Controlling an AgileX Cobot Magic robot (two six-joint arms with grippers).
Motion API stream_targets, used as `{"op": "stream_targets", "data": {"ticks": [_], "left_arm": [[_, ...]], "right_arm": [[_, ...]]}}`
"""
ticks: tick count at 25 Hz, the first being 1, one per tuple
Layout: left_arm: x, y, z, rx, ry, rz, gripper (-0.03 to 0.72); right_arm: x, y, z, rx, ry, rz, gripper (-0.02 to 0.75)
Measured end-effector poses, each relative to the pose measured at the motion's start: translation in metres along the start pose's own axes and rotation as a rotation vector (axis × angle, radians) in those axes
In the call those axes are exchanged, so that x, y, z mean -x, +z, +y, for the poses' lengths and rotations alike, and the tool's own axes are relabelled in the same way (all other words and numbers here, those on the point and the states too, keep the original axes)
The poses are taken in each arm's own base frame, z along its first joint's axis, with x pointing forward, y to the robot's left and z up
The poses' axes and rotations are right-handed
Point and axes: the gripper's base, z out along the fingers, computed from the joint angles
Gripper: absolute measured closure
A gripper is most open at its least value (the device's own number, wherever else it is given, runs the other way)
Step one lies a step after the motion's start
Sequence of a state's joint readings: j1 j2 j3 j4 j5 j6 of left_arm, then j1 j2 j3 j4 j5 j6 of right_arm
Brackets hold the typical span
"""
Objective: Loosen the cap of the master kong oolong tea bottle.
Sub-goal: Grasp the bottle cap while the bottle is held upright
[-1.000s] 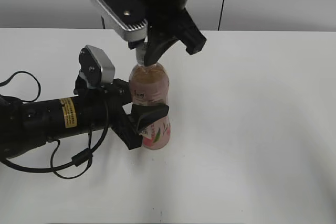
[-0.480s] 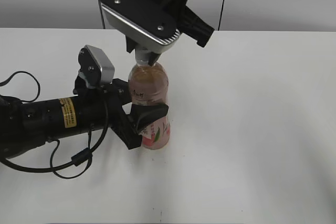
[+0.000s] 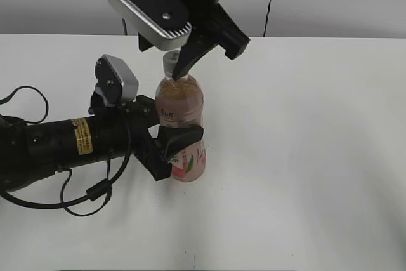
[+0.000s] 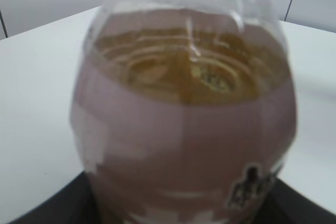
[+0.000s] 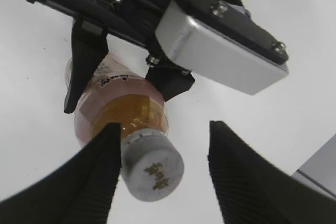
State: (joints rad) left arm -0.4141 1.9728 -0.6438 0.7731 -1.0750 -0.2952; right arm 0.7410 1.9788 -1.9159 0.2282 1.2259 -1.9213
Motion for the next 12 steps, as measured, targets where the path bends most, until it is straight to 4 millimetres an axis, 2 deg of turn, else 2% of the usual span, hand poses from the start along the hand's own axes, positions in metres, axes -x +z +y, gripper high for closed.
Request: {"op": "stream_targets", "data": {"ticks": [4,8,12], "left_arm": [[0.0,0.0,0.0,-0.001,0.001,0.0,0.303],[0.0,0.0,0.0,-0.001,0.001,0.0,0.303],[0.0,0.0,0.0,-0.002,0.001,0.001,0.303]], "right_arm": [[0.003,-0.013,0.0,-0.029,0.221,0.004,0.176],[0.005,-0.019,0.0,-0.042,0.532,-0.002,0.163],[0.005,-0.022,-0.002,-0.055,0.977,-0.011,0.162]]}}
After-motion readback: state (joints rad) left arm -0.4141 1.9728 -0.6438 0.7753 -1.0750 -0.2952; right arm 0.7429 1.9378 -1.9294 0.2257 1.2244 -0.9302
